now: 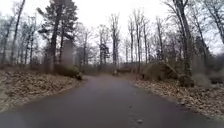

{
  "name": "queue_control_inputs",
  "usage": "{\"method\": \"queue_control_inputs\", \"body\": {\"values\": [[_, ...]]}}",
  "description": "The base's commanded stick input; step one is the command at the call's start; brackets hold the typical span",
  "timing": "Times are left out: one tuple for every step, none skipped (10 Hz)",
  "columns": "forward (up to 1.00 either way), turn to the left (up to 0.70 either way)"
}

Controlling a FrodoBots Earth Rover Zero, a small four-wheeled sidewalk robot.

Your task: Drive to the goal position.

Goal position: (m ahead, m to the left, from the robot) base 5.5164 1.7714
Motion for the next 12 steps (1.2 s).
{"method": "queue_control_inputs", "body": {"values": [[1.00, 0.40], [1.00, 0.25], [1.00, 0.00], [1.00, 0.00], [1.00, 0.00], [1.00, 0.00], [1.00, 0.00], [1.00, 0.00], [1.00, 0.00], [1.00, 0.00], [1.00, 0.00], [1.00, 0.00]]}}
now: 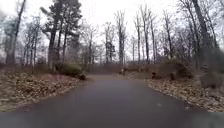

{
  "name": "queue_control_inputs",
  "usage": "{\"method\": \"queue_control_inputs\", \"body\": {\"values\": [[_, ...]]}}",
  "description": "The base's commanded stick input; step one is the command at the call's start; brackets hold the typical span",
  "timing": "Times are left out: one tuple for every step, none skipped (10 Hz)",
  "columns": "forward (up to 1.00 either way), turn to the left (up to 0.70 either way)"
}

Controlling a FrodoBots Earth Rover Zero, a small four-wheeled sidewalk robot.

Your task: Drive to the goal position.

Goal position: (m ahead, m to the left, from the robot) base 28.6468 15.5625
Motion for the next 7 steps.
{"method": "queue_control_inputs", "body": {"values": [[1.00, 0.00], [1.00, 0.00], [1.00, 0.00], [1.00, 0.00], [1.00, 0.00], [1.00, 0.00], [1.00, 0.00]]}}
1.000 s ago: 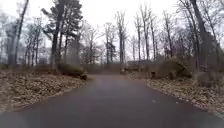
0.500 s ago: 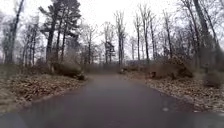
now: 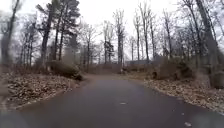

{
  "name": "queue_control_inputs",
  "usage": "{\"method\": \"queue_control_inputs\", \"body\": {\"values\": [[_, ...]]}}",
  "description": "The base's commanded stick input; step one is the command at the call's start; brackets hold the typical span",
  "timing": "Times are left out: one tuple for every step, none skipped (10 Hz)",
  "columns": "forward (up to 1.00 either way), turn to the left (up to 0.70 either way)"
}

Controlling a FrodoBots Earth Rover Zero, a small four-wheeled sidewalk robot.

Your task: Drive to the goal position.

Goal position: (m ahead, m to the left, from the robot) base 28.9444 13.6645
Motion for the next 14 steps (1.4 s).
{"method": "queue_control_inputs", "body": {"values": [[1.00, 0.00], [1.00, 0.00], [1.00, 0.00], [1.00, 0.37], [1.00, 0.40], [1.00, 0.40], [1.00, 0.40], [1.00, 0.01], [1.00, 0.00], [1.00, 0.00], [1.00, 0.00], [1.00, 0.00], [1.00, 0.00], [1.00, 0.00]]}}
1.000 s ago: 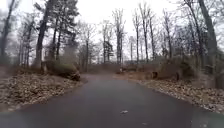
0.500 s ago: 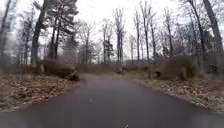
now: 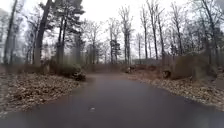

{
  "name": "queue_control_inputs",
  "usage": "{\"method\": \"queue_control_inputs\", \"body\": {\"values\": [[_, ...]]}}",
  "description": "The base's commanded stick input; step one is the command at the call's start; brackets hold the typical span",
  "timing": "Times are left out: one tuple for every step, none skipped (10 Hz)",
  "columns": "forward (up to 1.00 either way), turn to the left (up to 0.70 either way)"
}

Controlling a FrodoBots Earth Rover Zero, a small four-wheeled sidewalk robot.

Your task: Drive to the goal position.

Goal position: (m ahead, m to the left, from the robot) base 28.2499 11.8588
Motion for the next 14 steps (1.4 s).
{"method": "queue_control_inputs", "body": {"values": [[1.00, 0.00], [1.00, 0.00], [1.00, 0.00], [1.00, 0.00], [1.00, 0.00], [1.00, 0.00], [1.00, 0.00], [1.00, 0.00], [1.00, 0.00], [1.00, 0.00], [1.00, 0.00], [1.00, 0.00], [1.00, 0.00], [1.00, 0.00]]}}
